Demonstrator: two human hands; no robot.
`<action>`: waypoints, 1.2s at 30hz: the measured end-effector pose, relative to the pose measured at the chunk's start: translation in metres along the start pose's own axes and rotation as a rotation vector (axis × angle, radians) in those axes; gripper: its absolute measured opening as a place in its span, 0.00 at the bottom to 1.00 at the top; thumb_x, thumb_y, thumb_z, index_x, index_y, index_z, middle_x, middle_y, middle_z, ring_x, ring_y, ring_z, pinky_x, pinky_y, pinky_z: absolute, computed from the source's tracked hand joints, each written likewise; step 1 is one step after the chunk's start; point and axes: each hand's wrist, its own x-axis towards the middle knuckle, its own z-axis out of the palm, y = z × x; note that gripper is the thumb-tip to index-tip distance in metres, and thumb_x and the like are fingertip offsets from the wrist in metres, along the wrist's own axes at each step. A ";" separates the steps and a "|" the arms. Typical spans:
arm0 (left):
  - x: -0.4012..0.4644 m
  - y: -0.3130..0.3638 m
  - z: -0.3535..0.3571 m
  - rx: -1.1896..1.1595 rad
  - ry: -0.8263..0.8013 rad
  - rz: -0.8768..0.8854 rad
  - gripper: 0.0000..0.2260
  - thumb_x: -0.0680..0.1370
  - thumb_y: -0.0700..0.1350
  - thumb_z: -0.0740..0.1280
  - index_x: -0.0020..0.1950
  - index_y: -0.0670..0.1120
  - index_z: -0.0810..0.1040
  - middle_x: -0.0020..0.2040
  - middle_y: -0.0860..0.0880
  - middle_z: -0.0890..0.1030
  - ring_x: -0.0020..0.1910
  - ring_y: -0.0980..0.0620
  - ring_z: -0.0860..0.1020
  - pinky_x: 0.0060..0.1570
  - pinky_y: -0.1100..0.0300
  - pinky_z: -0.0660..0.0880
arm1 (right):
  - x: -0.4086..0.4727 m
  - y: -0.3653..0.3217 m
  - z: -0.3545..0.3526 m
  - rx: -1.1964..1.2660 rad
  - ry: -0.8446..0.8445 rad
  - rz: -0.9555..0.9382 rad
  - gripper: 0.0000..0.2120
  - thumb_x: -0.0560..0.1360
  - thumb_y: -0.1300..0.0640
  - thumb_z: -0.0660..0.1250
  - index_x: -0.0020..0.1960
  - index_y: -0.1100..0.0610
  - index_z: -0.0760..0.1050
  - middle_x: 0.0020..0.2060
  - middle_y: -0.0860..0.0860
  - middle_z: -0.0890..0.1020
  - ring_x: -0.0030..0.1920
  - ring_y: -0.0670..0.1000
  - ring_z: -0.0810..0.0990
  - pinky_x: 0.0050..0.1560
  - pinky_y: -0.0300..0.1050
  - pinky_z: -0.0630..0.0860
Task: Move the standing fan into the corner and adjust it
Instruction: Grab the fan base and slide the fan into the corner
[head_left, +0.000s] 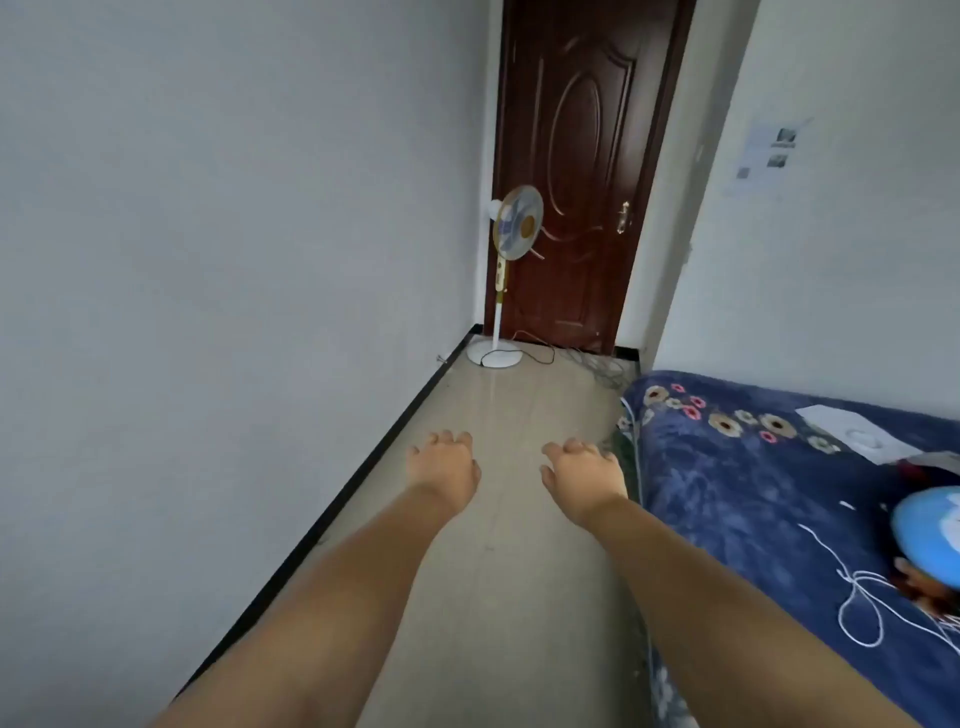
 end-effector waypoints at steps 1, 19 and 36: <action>0.014 -0.005 0.001 0.003 0.004 0.004 0.16 0.80 0.48 0.55 0.65 0.43 0.67 0.64 0.42 0.72 0.64 0.43 0.68 0.59 0.49 0.67 | 0.013 -0.001 0.002 0.023 -0.007 0.011 0.18 0.80 0.50 0.53 0.68 0.53 0.67 0.63 0.57 0.74 0.64 0.59 0.71 0.62 0.55 0.68; 0.327 0.000 0.043 -0.035 -0.063 0.086 0.15 0.80 0.48 0.55 0.61 0.42 0.71 0.60 0.42 0.74 0.60 0.43 0.71 0.54 0.50 0.69 | 0.301 0.061 0.033 0.067 -0.029 0.065 0.18 0.80 0.51 0.52 0.68 0.55 0.66 0.62 0.57 0.73 0.64 0.58 0.69 0.56 0.54 0.72; 0.660 0.077 0.100 -0.191 -0.086 -0.082 0.15 0.79 0.49 0.55 0.61 0.43 0.70 0.60 0.43 0.75 0.59 0.45 0.72 0.54 0.50 0.71 | 0.628 0.252 0.080 0.035 -0.084 -0.007 0.16 0.80 0.52 0.52 0.65 0.55 0.66 0.59 0.56 0.74 0.59 0.57 0.73 0.50 0.50 0.73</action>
